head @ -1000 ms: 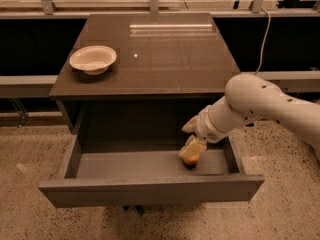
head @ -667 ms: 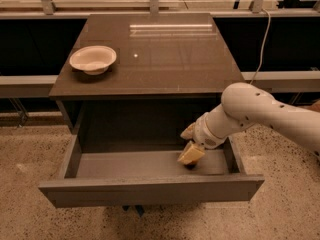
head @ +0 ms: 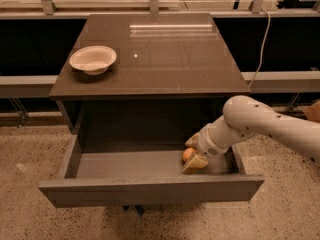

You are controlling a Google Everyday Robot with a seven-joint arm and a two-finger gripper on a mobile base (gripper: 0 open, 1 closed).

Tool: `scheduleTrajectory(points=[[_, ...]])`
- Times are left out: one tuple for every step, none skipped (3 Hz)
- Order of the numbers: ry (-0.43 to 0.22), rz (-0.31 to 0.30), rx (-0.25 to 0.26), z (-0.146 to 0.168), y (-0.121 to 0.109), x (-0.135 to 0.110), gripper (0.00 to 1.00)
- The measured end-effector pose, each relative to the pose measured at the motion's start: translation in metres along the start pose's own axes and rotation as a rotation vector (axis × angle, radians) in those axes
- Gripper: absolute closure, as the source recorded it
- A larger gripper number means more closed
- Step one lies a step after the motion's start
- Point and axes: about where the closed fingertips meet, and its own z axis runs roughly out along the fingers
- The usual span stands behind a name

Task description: Pick orange from top drawer and place on counter

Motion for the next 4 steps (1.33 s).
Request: scheduleTrajectory(points=[[-0.004, 0.018, 0.013, -0.001, -0.004, 0.012, 0.52], [-0.037, 0.003, 0.032, -0.01, -0.005, 0.009, 0.75], [-0.12, -0.055, 0.06, -0.038, -0.006, -0.013, 0.97], [-0.234, -0.121, 0.087, -0.092, -0.009, -0.043, 1.0]])
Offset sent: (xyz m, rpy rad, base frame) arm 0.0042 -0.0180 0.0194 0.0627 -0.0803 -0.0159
